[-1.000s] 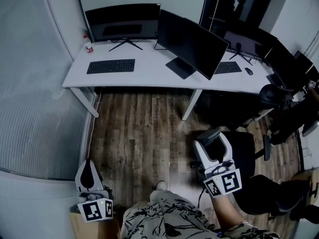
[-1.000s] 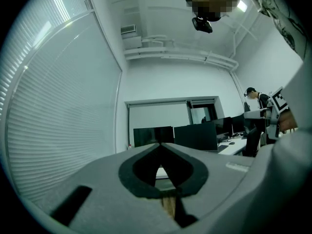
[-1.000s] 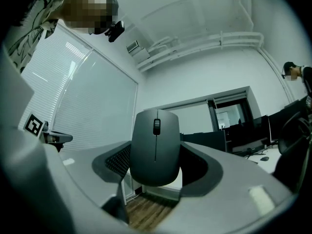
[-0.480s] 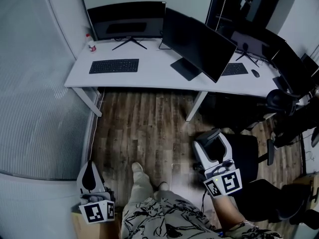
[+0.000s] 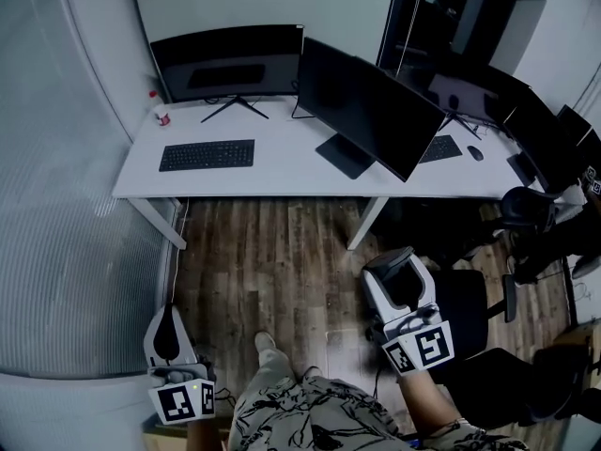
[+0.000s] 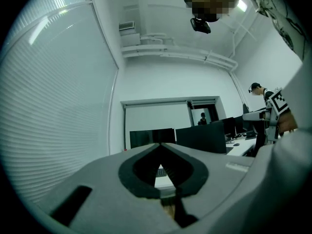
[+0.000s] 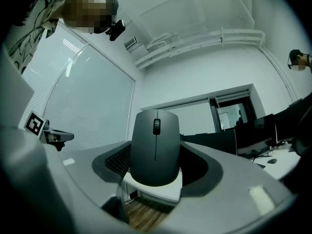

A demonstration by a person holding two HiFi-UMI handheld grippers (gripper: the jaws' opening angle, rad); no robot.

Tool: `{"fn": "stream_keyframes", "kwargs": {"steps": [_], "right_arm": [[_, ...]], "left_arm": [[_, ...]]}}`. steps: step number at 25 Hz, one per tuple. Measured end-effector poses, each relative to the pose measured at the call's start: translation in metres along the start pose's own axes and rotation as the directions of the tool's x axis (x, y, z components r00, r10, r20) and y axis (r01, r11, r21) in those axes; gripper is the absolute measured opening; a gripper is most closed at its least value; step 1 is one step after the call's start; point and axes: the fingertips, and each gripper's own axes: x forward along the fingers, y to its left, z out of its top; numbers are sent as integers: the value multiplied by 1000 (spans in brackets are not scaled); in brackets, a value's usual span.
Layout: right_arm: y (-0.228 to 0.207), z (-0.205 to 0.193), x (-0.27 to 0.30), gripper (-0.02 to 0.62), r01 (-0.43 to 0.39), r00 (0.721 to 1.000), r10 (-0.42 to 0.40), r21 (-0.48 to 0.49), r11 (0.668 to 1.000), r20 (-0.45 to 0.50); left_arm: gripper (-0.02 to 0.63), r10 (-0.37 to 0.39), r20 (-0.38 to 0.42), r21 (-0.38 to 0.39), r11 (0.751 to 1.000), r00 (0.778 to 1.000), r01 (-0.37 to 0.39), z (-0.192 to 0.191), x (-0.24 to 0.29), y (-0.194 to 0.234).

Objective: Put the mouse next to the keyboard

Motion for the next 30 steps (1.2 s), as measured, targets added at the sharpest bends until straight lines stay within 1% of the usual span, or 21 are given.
{"fn": "stream_keyframes", "kwargs": {"steps": [8, 12, 18, 26, 30], "right_arm": [[-5, -3, 57, 299, 25, 1000, -25, -10, 1000, -1], [-5, -6, 82, 299, 35, 999, -35, -9, 999, -4], [1, -10, 116, 299, 49, 999, -50, -21, 999, -5], [11, -18, 155, 298, 98, 995, -99, -36, 995, -5], [19, -21, 172, 299, 113, 993, -114, -45, 993, -9]], "left_arm": [[-2, -20, 12, -26, 999, 1000, 20, -6, 61, 25], [-2, -34, -2, -23, 999, 999, 34, -11, 85, 39], [-2, -24, -3, -34, 999, 1000, 24, -16, 114, 67], [-2, -67, 5, -37, 997, 998, 67, -22, 148, 102], [-2, -101, 12, -58, 993, 995, 102, -26, 164, 116]]}}
